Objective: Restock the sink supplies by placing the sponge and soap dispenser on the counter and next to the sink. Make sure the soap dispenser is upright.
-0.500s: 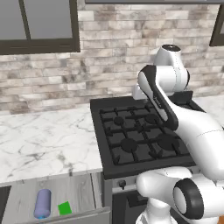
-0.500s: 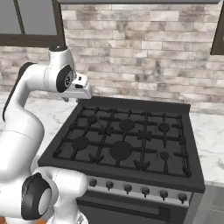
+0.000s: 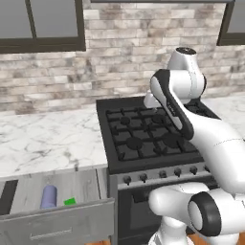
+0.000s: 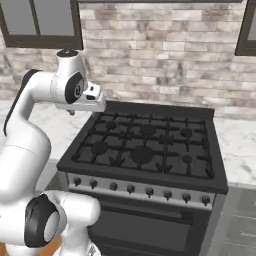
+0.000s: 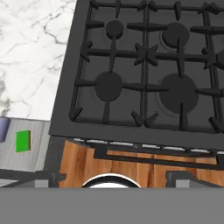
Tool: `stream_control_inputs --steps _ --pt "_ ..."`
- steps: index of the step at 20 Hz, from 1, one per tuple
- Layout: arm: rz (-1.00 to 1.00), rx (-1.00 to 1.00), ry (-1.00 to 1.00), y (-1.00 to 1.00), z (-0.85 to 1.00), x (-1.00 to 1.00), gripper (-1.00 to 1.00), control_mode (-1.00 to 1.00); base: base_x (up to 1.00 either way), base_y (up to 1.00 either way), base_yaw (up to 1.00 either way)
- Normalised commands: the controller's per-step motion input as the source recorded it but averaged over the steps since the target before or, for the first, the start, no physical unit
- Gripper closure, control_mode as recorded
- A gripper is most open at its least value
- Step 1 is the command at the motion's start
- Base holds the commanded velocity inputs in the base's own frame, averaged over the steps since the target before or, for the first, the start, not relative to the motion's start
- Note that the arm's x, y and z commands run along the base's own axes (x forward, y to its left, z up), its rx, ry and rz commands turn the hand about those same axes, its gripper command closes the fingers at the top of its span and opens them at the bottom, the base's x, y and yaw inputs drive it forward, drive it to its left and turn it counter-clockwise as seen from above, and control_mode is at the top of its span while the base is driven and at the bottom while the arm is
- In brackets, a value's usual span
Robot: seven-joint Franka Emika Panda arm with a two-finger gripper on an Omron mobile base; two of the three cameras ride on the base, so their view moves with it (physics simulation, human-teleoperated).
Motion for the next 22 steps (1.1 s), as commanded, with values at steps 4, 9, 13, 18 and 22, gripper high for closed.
stream_control_inputs --steps 4,9,13,18,22 --pt "0.0 0.0 0.0 0.0 0.0 0.0 -1.0 1.0 -0.34 0.77 0.0" --pt "0.0 0.0 0.0 0.0 0.0 0.0 -1.0 1.0 -0.01 0.96 0.0" --pt "0.0 0.0 0.0 0.0 0.0 0.0 -1.0 1.0 -0.02 0.94 0.0" --pt "0.0 0.0 0.0 0.0 0.0 0.0 -1.0 1.0 -0.17 0.72 0.0" --pt "0.0 0.0 0.0 0.0 0.0 0.0 -1.0 1.0 -0.23 0.22 0.0"
